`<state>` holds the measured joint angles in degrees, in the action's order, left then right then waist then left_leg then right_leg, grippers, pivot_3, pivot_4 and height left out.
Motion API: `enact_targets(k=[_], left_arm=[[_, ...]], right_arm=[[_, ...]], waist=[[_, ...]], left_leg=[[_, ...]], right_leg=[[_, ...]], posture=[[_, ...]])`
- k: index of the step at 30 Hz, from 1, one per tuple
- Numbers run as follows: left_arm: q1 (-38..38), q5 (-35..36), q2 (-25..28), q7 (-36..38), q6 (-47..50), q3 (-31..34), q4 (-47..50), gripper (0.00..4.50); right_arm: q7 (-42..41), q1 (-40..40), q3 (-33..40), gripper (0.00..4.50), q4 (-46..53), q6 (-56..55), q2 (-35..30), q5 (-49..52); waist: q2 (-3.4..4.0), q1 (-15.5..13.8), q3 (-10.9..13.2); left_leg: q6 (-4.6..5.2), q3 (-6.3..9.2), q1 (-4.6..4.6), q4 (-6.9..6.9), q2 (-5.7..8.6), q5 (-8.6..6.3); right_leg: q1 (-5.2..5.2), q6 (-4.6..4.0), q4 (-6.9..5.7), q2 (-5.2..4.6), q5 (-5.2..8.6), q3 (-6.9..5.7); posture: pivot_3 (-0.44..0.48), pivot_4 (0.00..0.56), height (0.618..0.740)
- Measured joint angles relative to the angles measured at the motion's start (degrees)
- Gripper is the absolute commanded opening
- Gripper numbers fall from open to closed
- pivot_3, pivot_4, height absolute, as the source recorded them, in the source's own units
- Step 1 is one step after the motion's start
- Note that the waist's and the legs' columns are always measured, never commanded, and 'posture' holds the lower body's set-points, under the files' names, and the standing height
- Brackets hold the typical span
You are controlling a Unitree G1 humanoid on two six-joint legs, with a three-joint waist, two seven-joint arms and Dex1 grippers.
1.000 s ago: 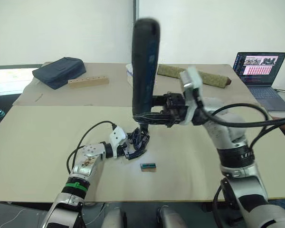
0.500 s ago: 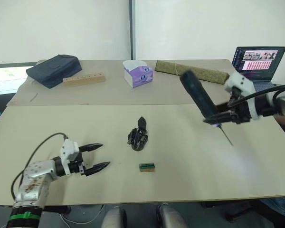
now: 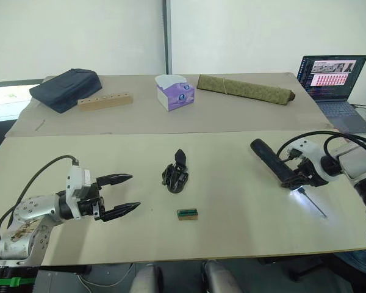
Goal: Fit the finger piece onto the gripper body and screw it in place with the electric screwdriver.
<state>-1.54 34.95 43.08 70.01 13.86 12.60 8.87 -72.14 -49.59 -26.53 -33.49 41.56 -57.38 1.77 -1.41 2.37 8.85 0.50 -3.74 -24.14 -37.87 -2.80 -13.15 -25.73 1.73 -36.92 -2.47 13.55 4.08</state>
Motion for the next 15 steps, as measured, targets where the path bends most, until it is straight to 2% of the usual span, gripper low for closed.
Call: enact_targets(k=[2, 4, 8, 9, 15], left_arm=[[0.2, 0.0, 0.2, -1.2, 1.3, 0.1, 0.7, 4.46], [0.3, -1.3, 0.2, -2.6, 0.7, 0.1, 1.0, 4.5], [0.3, -2.1, 0.1, -5.1, 1.2, 0.1, 1.0, 4.5], [0.2, -2.4, 0.1, -5.9, 1.1, 0.1, 1.0, 4.5], [0.3, -5.8, 0.1, -8.1, -1.4, 0.4, 0.3, 4.5]], right_arm=[[-0.4, -0.7, 0.3, 1.94, -2.1, -0.7, 0.6, -0.9], [-0.7, -1.1, 0.4, 2.95, -3.4, -1.8, 0.9, -1.4], [-0.8, -1.6, 2.4, 4.27, -5.7, -4.4, 1.7, -2.0], [-1.0, -2.0, 2.7, 4.44, -6.1, -5.1, 1.7, -2.5], [-4.6, -3.7, 8.6, 4.44, -5.9, -9.9, -0.2, -1.0]], waist=[[-0.01, 0.0, 0.0], [-0.02, 0.0, 0.0], [-0.02, 0.0, 0.0], [-0.02, 0.0, 0.0], [-0.01, -0.1, 0.0]], left_leg=[[0.0, 0.0, 0.02, -0.03, 0.01, 0.0], [-0.01, -0.01, 0.04, -0.07, 0.01, 0.0], [-0.01, 0.0, 0.14, -0.11, 0.02, 0.0], [-0.01, 0.0, 0.17, -0.11, 0.02, 0.0], [-0.01, 0.0, 0.34, -0.11, 0.01, 0.0]], right_leg=[[0.05, 0.04, 0.03, -0.02, -0.03, 0.0], [0.14, 0.06, 0.08, -0.02, -0.07, 0.01], [0.28, 0.08, 0.1, -0.02, -0.09, 0.01], [0.3, 0.08, 0.09, -0.02, -0.09, 0.01], [0.47, 0.08, 0.09, -0.02, -0.08, 0.0]], posture=[[0.0, 0.15, 0.74], [0.0, 0.15, 0.74], [0.0, 0.15, 0.74], [0.0, 0.15, 0.74], [0.0, 0.15, 0.74]])
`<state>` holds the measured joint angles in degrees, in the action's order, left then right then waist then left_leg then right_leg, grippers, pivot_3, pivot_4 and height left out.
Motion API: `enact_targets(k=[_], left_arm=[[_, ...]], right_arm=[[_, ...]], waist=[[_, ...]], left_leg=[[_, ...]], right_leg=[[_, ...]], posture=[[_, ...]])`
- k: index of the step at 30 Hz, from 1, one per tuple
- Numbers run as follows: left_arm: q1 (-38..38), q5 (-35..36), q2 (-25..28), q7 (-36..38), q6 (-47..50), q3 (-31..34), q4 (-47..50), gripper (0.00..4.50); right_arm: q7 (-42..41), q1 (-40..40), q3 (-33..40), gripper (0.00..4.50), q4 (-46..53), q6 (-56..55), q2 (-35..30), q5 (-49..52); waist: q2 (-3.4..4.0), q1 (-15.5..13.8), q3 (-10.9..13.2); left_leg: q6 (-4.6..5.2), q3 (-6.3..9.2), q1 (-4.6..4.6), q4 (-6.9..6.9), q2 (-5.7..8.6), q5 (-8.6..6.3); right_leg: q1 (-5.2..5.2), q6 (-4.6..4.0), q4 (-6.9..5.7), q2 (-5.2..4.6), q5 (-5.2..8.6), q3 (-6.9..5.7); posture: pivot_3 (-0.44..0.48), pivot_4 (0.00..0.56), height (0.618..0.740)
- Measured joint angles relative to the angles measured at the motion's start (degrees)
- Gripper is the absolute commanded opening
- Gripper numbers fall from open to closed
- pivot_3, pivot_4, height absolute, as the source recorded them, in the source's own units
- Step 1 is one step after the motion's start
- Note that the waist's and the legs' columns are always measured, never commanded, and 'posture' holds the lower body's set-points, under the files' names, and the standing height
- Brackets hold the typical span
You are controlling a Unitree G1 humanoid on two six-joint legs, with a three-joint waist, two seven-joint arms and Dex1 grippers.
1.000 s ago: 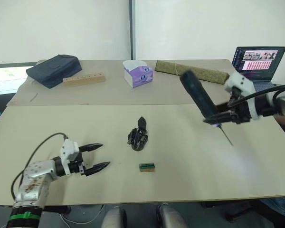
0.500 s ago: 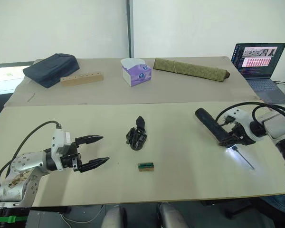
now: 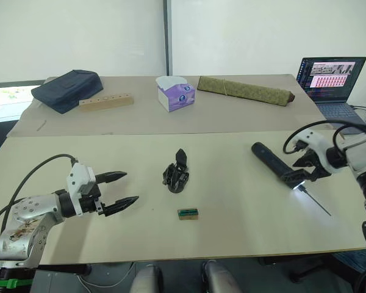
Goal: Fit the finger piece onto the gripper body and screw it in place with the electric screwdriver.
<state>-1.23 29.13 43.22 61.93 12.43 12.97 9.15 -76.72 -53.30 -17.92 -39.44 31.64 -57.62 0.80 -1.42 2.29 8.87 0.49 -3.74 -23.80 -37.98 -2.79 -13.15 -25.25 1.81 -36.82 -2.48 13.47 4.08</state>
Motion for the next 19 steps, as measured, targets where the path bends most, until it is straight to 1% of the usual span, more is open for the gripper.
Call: enact_targets(k=[3, 4, 6, 10, 13, 17, 19], left_arm=[[1.1, -0.9, 0.9, 0.1, -2.0, 1.8, -0.9, 4.5], [1.9, -1.4, 1.6, 0.3, -2.8, 2.2, -1.1, 4.5], [3.6, -2.5, 2.1, 0.5, -4.8, 3.3, -1.4, 4.5], [6.0, -4.6, 2.1, 0.1, -7.6, 4.6, -3.5, 4.5], [6.5, -6.5, 1.9, -1.1, -10.3, 5.2, -5.0, 4.5], [6.6, -6.8, 1.3, -2.2, -11.6, 5.7, -5.9, 4.5], [6.9, -6.5, 1.3, -2.1, -11.8, 6.2, -5.9, 4.5]], right_arm=[[-6.1, 4.1, 11.5, 4.44, 8.8, -7.5, 0.8, 10.0], [-7.3, 7.2, 16.4, 4.44, 13.8, -11.2, 3.0, 14.4], [-6.9, 13.3, 21.5, 4.44, 22.0, -16.9, 7.1, 19.2], [-6.1, 23.6, 23.2, 4.44, 30.8, -23.3, 12.8, 22.7], [-8.1, 29.6, 23.2, 4.44, 36.6, -29.2, 14.2, 23.6], [-6.3, 33.3, 23.1, 4.44, 37.3, -34.5, 18.6, 23.5], [-5.9, 34.1, 23.0, 4.44, 37.0, -35.6, 18.8, 23.1]], waist=[[-0.03, 0.2, 0.0], [-0.1, 0.3, 0.0], [-0.17, 0.2, 0.0], [-0.16, -0.6, 0.1], [-0.17, -1.4, 0.1], [-0.28, -1.5, 0.1], [-0.27, -1.5, 0.1]], left_leg=[[0.0, 0.04, 0.11, 0.02, -0.07, -0.01], [0.0, 0.06, 0.24, 0.06, -0.12, -0.01], [-0.01, 0.13, 0.48, 0.14, -0.13, -0.01], [-0.02, 0.03, 0.5, 0.07, -0.03, 0.01], [-0.03, 0.02, 0.59, 0.03, -0.03, 0.01], [-0.03, 0.03, 0.72, 0.03, -0.05, 0.01], [-0.03, 0.02, 0.73, 0.03, -0.05, 0.01]], right_leg=[[0.1, 0.0, 0.0, 0.07, 0.0, -0.01], [0.22, 0.0, 0.0, 0.12, 0.0, -0.02], [0.46, 0.0, 0.0, 0.14, 0.01, -0.08], [0.5, 0.02, -0.02, -0.06, 0.01, -0.05], [0.65, 0.04, 0.06, -0.06, 0.0, -0.06], [0.8, 0.03, 0.06, -0.04, 0.0, -0.08], [0.79, 0.02, 0.06, -0.04, 0.0, -0.08]], posture=[[0.0, 0.15, 0.74], [0.0, 0.15, 0.74], [0.0, 0.15, 0.74], [0.0, 0.15, 0.74], [0.0, 0.15, 0.74], [0.0, 0.15, 0.74], [0.0, 0.15, 0.74]])
